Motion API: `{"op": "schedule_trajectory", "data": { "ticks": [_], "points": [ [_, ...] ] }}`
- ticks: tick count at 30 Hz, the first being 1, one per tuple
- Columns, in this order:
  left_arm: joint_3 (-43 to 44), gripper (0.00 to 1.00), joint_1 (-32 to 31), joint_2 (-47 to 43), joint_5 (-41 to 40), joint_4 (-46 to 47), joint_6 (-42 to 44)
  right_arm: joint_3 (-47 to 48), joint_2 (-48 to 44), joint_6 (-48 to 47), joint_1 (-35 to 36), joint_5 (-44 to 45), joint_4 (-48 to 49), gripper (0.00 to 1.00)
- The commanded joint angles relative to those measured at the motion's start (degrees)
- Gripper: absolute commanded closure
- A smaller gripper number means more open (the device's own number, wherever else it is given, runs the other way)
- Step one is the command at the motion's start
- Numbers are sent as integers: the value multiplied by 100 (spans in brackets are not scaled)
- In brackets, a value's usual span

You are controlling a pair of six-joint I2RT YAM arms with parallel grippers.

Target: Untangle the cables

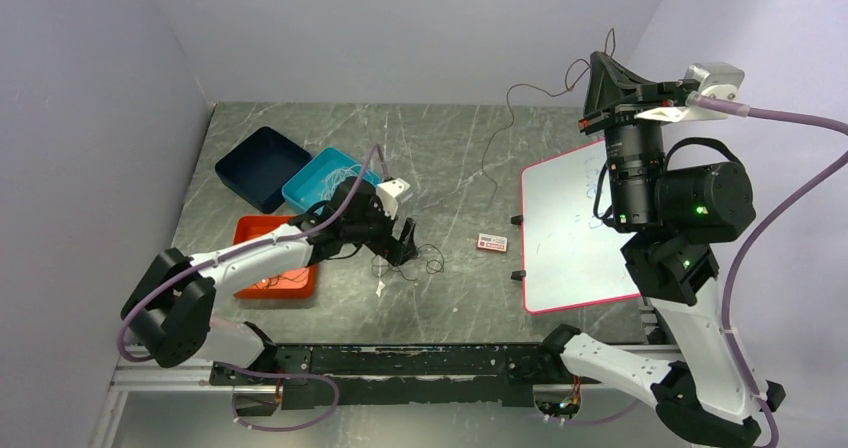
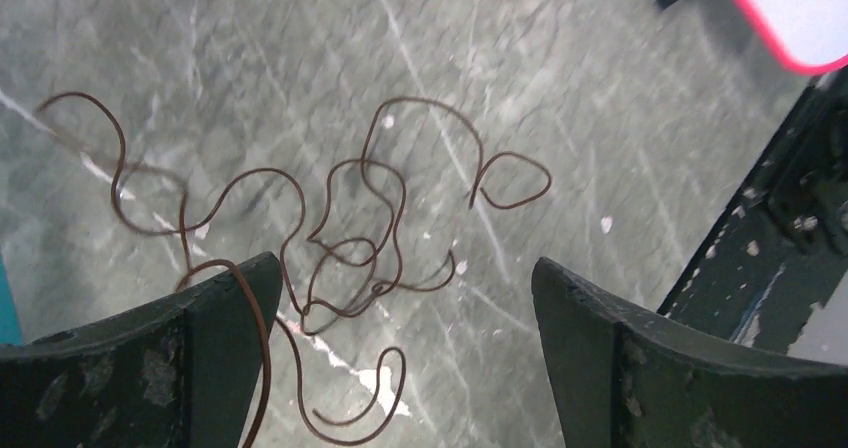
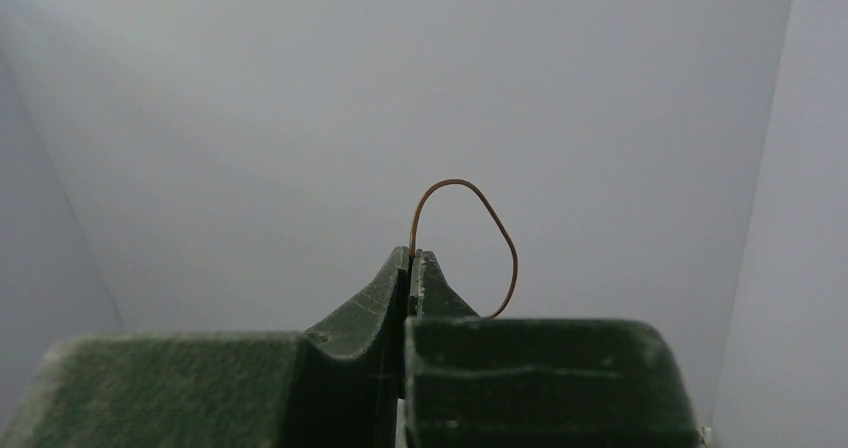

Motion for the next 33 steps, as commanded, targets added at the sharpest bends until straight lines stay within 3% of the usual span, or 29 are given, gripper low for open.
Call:
{"op": "schedule_trajectory", "data": {
  "ticks": [1,8,11,13,16,21,25,28,33],
  "points": [
    [609,1,-187,130,-523,-1627,510,-60,-17,154,-26,-121,-59,100],
    [1843,0,-987,805,-805,-2911,866,-307,-20,264,-31,-141,92,100],
    [1976,1,-1185,894,-979,-3095,782,-414,-49,310,-31,-108,117,100],
    [1601,0,-983,642,-1112,-2966,518,-411,-58,315,-31,-90,73,100],
    [1033,0,-251,204,-33,-2673,291,-387,-95,306,-31,-70,-17,100],
    [1143,3,-883,380,438,-2419,244,-505,-161,335,-26,-50,19,100],
    [1112,4,-1019,7,1028,-1566,216,-545,-174,408,-26,-53,-39,100],
    [911,2,-899,-496,1000,-1065,53,-513,-203,427,-31,-52,-160,100],
    [618,4,-250,-937,1736,-634,-217,-526,-260,466,-30,-95,-257,100]
  ]
}}
